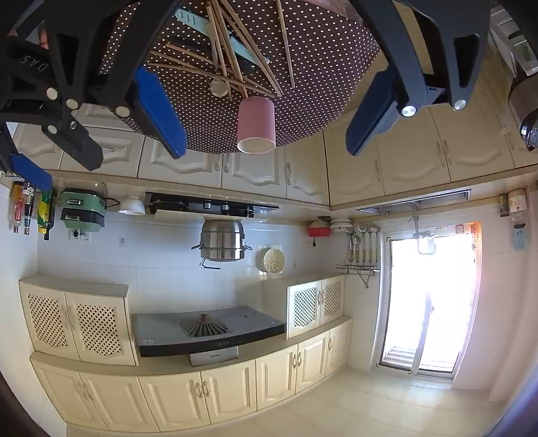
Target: Organize utensils
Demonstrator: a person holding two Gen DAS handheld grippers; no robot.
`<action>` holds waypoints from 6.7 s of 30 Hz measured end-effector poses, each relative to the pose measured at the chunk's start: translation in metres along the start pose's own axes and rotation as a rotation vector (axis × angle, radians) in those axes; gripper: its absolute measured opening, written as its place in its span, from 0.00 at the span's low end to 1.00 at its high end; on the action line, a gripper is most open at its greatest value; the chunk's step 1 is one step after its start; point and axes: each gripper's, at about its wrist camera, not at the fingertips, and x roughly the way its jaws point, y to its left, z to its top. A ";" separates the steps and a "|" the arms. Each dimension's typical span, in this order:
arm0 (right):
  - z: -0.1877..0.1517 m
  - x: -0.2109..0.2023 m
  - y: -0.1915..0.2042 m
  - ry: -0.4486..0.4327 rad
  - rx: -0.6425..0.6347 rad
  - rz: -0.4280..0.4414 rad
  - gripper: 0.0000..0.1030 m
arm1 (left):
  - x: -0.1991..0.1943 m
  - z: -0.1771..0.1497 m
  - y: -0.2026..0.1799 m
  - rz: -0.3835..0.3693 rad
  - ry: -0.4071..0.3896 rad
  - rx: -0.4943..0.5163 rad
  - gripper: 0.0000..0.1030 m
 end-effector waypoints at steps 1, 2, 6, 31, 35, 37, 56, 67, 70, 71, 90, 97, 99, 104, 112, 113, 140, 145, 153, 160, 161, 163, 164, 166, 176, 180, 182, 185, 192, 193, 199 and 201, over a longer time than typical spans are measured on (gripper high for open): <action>0.000 0.000 0.000 -0.002 -0.006 -0.001 0.94 | 0.000 0.000 0.000 0.001 0.000 -0.001 0.91; 0.000 0.000 0.000 -0.002 -0.004 -0.001 0.94 | 0.000 0.000 0.000 0.001 0.003 0.000 0.91; 0.000 -0.001 0.000 -0.005 -0.004 -0.002 0.94 | 0.000 0.000 0.000 0.000 0.003 -0.001 0.91; -0.006 -0.002 -0.006 0.002 0.005 -0.002 0.94 | 0.003 -0.003 -0.007 -0.005 0.014 -0.005 0.91; -0.009 0.002 -0.006 0.006 0.006 -0.003 0.94 | 0.004 -0.004 -0.006 -0.005 0.014 -0.005 0.91; -0.008 0.002 -0.006 0.007 0.007 -0.002 0.94 | 0.004 -0.003 -0.006 -0.004 0.013 -0.005 0.91; -0.007 0.004 -0.006 0.012 0.012 0.001 0.94 | 0.005 -0.001 -0.008 -0.007 0.013 -0.003 0.91; -0.008 0.005 -0.006 0.016 0.015 0.001 0.94 | 0.006 -0.001 -0.009 -0.006 0.016 -0.001 0.91; -0.008 0.006 -0.007 0.018 0.016 0.001 0.94 | 0.008 -0.002 -0.009 -0.008 0.019 -0.003 0.91; -0.008 0.006 -0.007 0.018 0.016 0.000 0.94 | 0.009 -0.003 -0.009 -0.009 0.021 -0.004 0.91; -0.012 0.015 -0.010 0.042 0.027 0.002 0.94 | 0.019 -0.007 -0.008 -0.010 0.049 0.000 0.91; -0.017 0.026 -0.012 0.074 0.041 0.013 0.94 | 0.030 -0.012 -0.009 -0.014 0.087 0.009 0.91; -0.018 0.030 -0.013 0.087 0.046 0.017 0.94 | 0.034 -0.014 -0.009 -0.012 0.096 0.012 0.91; -0.025 0.041 -0.013 0.116 0.051 0.026 0.94 | 0.045 -0.019 -0.010 -0.001 0.120 0.021 0.91; -0.039 0.068 -0.013 0.191 0.051 0.042 0.94 | 0.074 -0.033 -0.008 0.005 0.229 0.050 0.91; -0.041 0.072 -0.014 0.202 0.052 0.044 0.94 | 0.079 -0.035 -0.005 -0.005 0.252 0.039 0.91; -0.127 0.219 0.012 0.774 -0.223 0.311 0.38 | 0.224 -0.160 0.046 0.005 0.956 -0.222 0.16; -0.141 0.242 0.041 0.845 -0.301 0.402 0.31 | 0.235 -0.154 0.046 0.005 0.950 -0.246 0.06; -0.150 0.267 0.058 0.932 -0.330 0.469 0.16 | 0.234 -0.149 0.055 -0.009 0.896 -0.300 0.06; -0.149 0.281 0.061 0.961 -0.338 0.488 0.07 | 0.223 -0.129 0.050 -0.027 0.820 -0.288 0.05; -0.148 0.280 0.060 0.958 -0.342 0.485 0.06 | 0.221 -0.126 0.050 -0.032 0.805 -0.286 0.05; -0.144 0.277 0.058 0.944 -0.326 0.495 0.06 | 0.216 -0.118 0.045 -0.039 0.772 -0.278 0.05; -0.141 0.276 0.055 0.929 -0.319 0.491 0.06 | 0.216 -0.115 0.045 -0.040 0.761 -0.273 0.05; -0.139 0.274 0.051 0.922 -0.295 0.500 0.06 | 0.214 -0.106 0.041 -0.052 0.733 -0.267 0.05; -0.125 0.273 0.030 0.899 -0.183 0.532 0.06 | 0.219 -0.074 0.029 -0.111 0.662 -0.260 0.05; -0.111 0.269 0.022 0.843 -0.118 0.545 0.06 | 0.221 -0.066 0.025 -0.140 0.637 -0.269 0.05; -0.098 0.262 0.016 0.785 -0.077 0.549 0.06 | 0.219 -0.057 0.023 -0.153 0.599 -0.266 0.05; -0.079 0.259 0.009 0.700 -0.025 0.544 0.06 | 0.217 -0.043 0.022 -0.175 0.545 -0.265 0.05; -0.042 0.272 -0.001 0.508 0.105 0.539 0.06 | 0.228 -0.011 0.018 -0.230 0.397 -0.278 0.05; -0.038 0.275 -0.001 0.488 0.116 0.539 0.06 | 0.232 -0.006 0.018 -0.232 0.371 -0.281 0.05; -0.009 0.300 0.004 0.299 0.185 0.511 0.06 | 0.253 0.023 0.017 -0.215 0.199 -0.307 0.05; -0.001 0.305 0.004 0.251 0.211 0.494 0.06 | 0.258 0.031 0.018 -0.206 0.150 -0.320 0.05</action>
